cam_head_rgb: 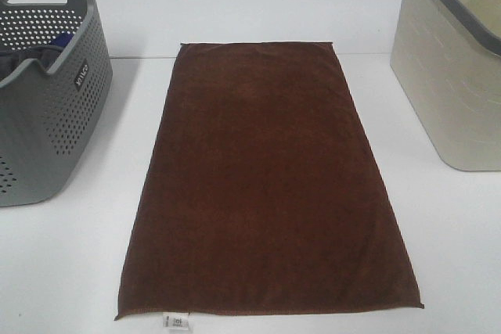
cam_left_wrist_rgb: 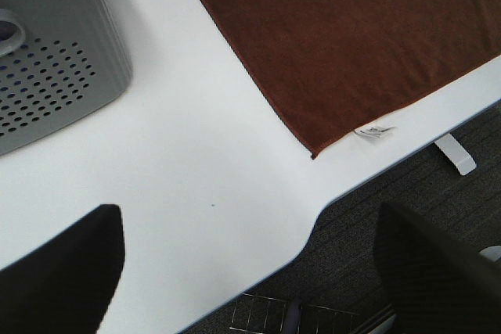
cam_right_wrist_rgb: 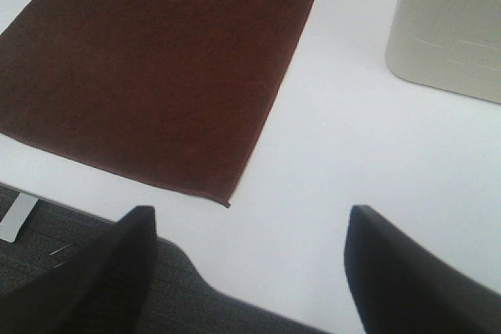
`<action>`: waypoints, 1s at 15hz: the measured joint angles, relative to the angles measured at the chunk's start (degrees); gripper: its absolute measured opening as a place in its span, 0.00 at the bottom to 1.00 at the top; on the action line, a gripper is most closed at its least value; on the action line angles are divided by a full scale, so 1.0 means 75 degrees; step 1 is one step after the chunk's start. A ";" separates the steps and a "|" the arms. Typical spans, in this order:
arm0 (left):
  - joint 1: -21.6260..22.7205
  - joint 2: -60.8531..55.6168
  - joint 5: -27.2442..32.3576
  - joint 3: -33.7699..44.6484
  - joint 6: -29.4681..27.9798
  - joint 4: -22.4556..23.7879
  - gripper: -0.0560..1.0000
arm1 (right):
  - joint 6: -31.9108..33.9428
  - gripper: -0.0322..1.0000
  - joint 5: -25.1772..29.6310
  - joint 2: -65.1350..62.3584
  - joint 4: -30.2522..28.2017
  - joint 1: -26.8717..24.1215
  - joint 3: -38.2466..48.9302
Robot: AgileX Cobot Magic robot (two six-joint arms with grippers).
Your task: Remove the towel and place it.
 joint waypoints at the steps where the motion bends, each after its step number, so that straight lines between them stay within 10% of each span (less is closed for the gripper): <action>1: 0.0122 0.0000 0.0000 0.0000 0.0008 0.0000 0.83 | 0.0000 0.66 0.0000 0.0000 0.0000 0.0000 0.0000; 7: 0.1742 -0.0504 0.0000 0.0000 0.0015 0.0000 0.83 | 0.0000 0.66 0.0000 0.0000 0.0031 -0.0978 0.0000; 15: 0.2254 -0.1765 0.0000 0.0000 0.0015 0.0000 0.83 | 0.0000 0.66 -0.0015 -0.1077 0.0076 -0.2391 0.0023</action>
